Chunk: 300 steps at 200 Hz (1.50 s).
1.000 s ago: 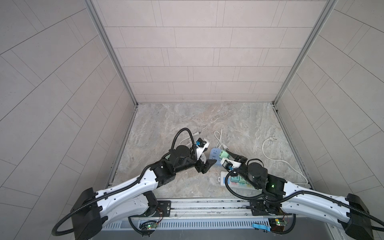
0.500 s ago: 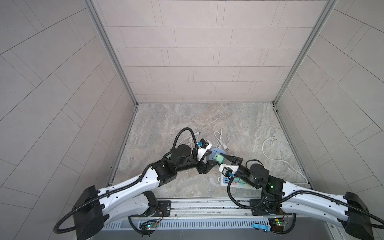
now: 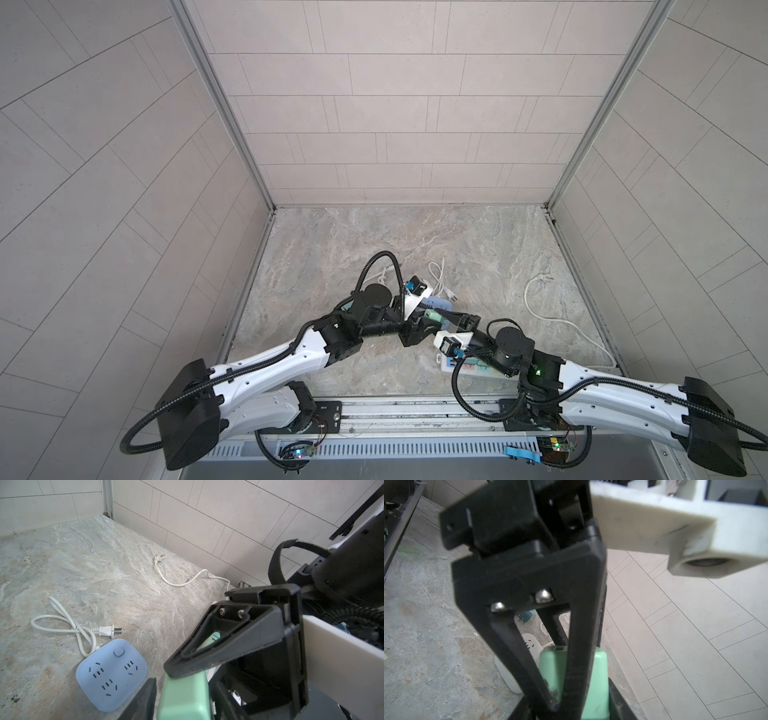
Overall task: Insert the plug
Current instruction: 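Close the left gripper on the mint-green adapter held by the right gripper, then open and withdraw the right gripper while the left gripper carries the adapter away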
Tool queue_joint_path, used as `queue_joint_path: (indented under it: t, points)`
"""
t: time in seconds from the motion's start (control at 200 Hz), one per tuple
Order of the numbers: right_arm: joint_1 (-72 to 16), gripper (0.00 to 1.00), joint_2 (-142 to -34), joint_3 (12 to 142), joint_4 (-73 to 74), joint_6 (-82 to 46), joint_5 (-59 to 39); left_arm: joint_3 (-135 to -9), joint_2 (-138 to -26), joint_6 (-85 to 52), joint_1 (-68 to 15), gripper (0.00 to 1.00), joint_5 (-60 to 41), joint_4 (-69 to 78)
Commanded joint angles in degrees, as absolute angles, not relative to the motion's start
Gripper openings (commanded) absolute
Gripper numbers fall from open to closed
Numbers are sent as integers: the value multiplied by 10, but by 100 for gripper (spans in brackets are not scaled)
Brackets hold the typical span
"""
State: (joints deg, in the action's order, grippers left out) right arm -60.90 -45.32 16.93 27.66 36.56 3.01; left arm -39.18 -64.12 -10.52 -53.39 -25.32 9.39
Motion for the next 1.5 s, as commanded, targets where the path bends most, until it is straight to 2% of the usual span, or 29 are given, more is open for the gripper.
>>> queue_joint_path:
  t: [0.0, 0.44, 0.655, 0.776, 0.836, 0.936, 0.971, 0.981, 0.991, 0.996, 1.006, 1.016, 1.061, 1.291, 1.496]
  points:
    - [-613, 0, -455, 191, 305, 374, 26, -413, -648, -96, -536, 48, -270, 90]
    - [-613, 0, -453, 202, 298, 385, 44, -435, -679, -78, -546, 31, -277, 64]
    - [-613, 0, -456, 203, 295, 391, 41, -447, -697, -69, -554, 26, -279, 50]
    - [-613, 1, -455, 205, 289, 397, 41, -453, -707, -64, -557, 19, -279, 43]
    - [-613, 7, -455, 206, 282, 399, 41, -454, -710, -65, -558, 16, -279, 43]
    - [-613, 27, -455, 207, 272, 405, 42, -456, -714, -69, -558, 10, -276, 44]
    - [-613, 45, -454, 207, 267, 406, 43, -456, -714, -71, -558, 8, -275, 46]
    - [-613, 54, -454, 208, 266, 406, 44, -457, -714, -72, -558, 7, -274, 45]
    - [-613, 81, -454, 207, 264, 407, 45, -456, -714, -72, -558, 6, -273, 46]
    - [-613, 89, -454, 208, 264, 407, 45, -456, -714, -72, -558, 6, -273, 46]
    - [-613, 96, -454, 208, 262, 408, 46, -456, -715, -71, -558, 5, -271, 46]
    - [-613, 99, -454, 208, 260, 408, 48, -457, -714, -71, -558, 4, -270, 45]
    - [-613, 100, -451, 207, 254, 407, 56, -456, -713, -72, -558, 0, -264, 45]
    - [-605, 100, -422, 198, 210, 390, 80, -442, -694, -39, -557, 0, -209, 42]
    - [-588, 100, -362, 150, 185, 357, 97, -393, -642, -6, -557, 0, -20, 59]
